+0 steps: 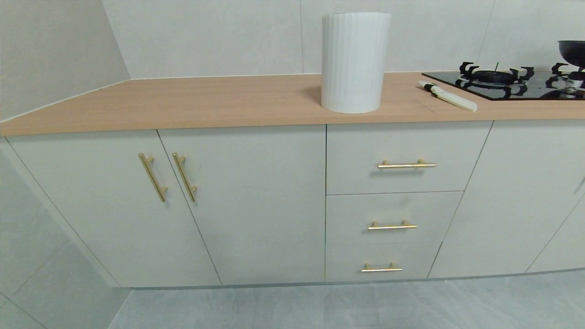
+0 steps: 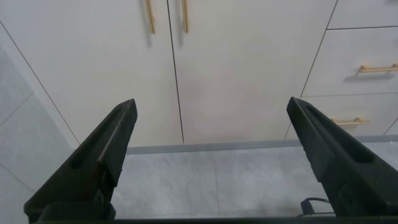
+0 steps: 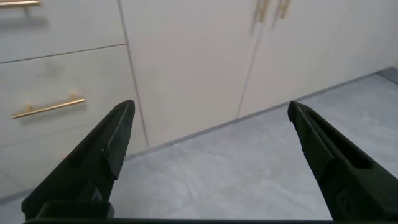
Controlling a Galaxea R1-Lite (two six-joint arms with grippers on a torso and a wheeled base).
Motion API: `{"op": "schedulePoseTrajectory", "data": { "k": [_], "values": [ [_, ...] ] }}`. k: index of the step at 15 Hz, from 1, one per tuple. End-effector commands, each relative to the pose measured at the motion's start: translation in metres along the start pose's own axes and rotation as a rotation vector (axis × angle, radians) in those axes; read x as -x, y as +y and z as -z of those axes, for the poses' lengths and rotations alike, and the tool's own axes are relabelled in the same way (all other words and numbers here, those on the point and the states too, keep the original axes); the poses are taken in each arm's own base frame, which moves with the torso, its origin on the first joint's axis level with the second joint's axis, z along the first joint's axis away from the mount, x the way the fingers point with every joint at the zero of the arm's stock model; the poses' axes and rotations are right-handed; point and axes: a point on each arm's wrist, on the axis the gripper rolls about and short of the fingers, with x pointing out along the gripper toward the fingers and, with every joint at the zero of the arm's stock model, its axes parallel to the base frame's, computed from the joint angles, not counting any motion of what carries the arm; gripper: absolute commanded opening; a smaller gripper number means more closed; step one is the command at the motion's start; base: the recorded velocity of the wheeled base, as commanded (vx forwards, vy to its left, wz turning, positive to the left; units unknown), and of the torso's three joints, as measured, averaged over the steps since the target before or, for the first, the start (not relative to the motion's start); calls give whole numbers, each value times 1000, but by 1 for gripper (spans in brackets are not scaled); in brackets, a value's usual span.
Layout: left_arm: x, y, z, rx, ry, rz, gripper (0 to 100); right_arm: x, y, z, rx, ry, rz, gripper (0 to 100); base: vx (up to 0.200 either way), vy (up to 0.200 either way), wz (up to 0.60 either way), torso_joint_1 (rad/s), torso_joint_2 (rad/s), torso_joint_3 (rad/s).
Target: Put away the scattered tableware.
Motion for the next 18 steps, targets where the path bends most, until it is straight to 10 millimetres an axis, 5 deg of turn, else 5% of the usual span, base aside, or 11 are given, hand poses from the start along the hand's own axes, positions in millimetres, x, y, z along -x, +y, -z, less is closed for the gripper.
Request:
{"op": "schedulePoseTrajectory", "data": {
  "k": [1, 7, 18],
  "values": [
    [0, 0, 0, 0, 0, 0, 100, 21, -9, 5, -69, -151, -39, 100, 0, 0, 0, 0, 0, 0],
    [0, 0, 0, 0, 0, 1, 100, 33, -9, 29, -88, -252, -210, 100, 0, 0, 0, 0, 0, 0],
    [0, 0, 0, 0, 0, 0, 100, 33, -1, 49, -94, -53, -501, 100, 0, 0, 0, 0, 0, 0]
  ]
}}
